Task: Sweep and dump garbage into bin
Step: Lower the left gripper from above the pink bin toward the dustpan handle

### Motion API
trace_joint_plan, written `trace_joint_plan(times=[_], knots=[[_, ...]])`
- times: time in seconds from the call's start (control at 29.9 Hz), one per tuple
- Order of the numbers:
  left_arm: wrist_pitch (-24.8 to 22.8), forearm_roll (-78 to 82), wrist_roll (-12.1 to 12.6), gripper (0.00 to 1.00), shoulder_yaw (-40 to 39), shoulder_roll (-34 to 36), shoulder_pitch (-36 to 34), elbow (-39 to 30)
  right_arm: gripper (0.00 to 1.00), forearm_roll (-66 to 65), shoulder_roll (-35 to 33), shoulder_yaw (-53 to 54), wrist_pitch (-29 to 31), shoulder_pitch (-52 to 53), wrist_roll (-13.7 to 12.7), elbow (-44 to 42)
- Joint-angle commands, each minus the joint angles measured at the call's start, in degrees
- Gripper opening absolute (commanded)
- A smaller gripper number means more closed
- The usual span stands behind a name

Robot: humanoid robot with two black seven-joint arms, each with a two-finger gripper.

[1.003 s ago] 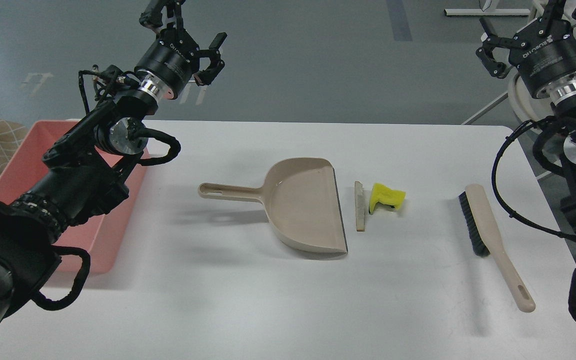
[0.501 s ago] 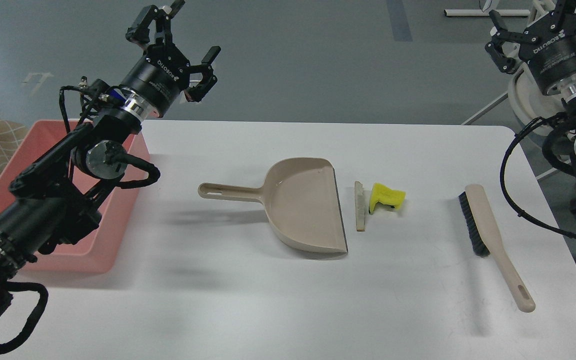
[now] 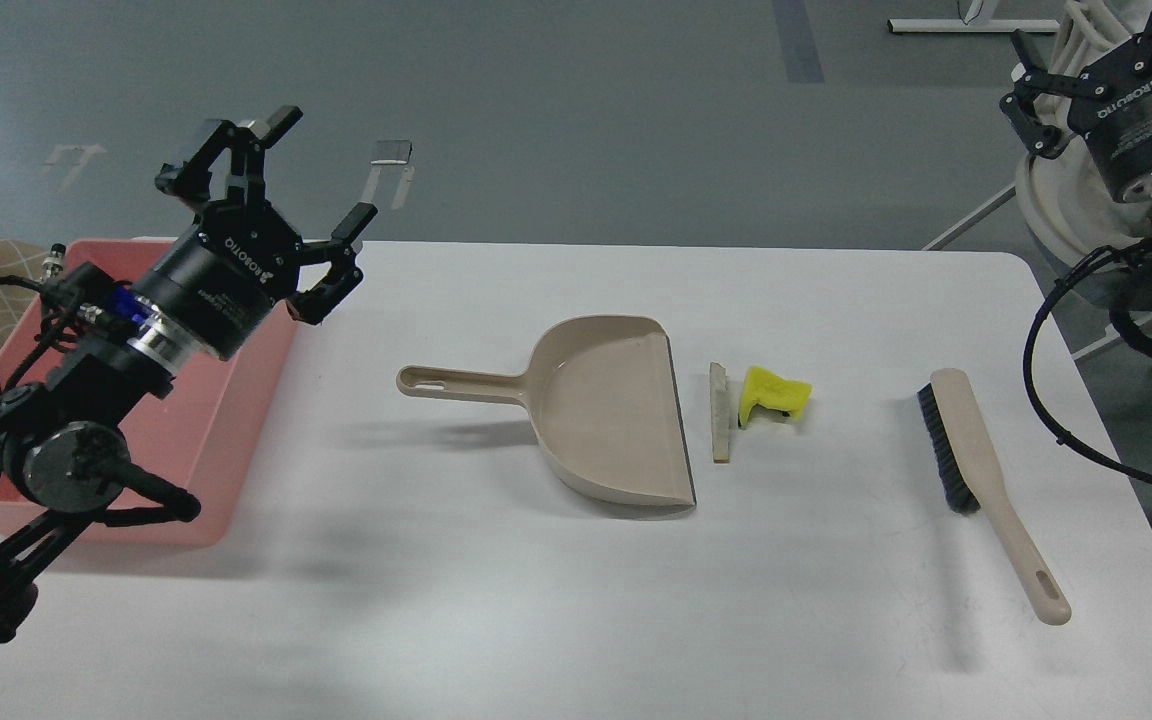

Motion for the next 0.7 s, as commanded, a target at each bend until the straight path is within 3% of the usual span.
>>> trace_joint_plan(times=[0.0, 0.17, 0.37, 0.53, 0.67], knots=[[1.1, 0.3, 0.6, 0.98, -2.5, 2.0, 6.6, -3.3, 1.0, 0.0, -0.2, 0.0, 0.0, -0.9, -0.1, 0.2], [4.3, 1.7, -0.2, 0.98, -3.0, 4.3, 14.7, -4.0, 1.0, 0.0, -0.2, 0.0, 0.0, -2.8, -0.1, 1.2], [10.1, 13.5, -0.3, 0.98, -2.8, 0.0, 18.2, -9.9, 1.0, 0.0, -0.2, 0.1, 0.0, -3.4, -0.1, 1.3], [10.8, 19.2, -0.1, 0.96, -0.2, -3.1, 19.3, -9.8, 1.0, 0.0, -0.9, 0.4, 0.0, -3.4, -0.1, 1.3], [12.6, 19.5, 1.6, 0.8, 0.2, -5.1, 19.3, -9.1, 1.0, 0.0, -1.7, 0.5, 0.0, -3.6, -0.2, 1.3]])
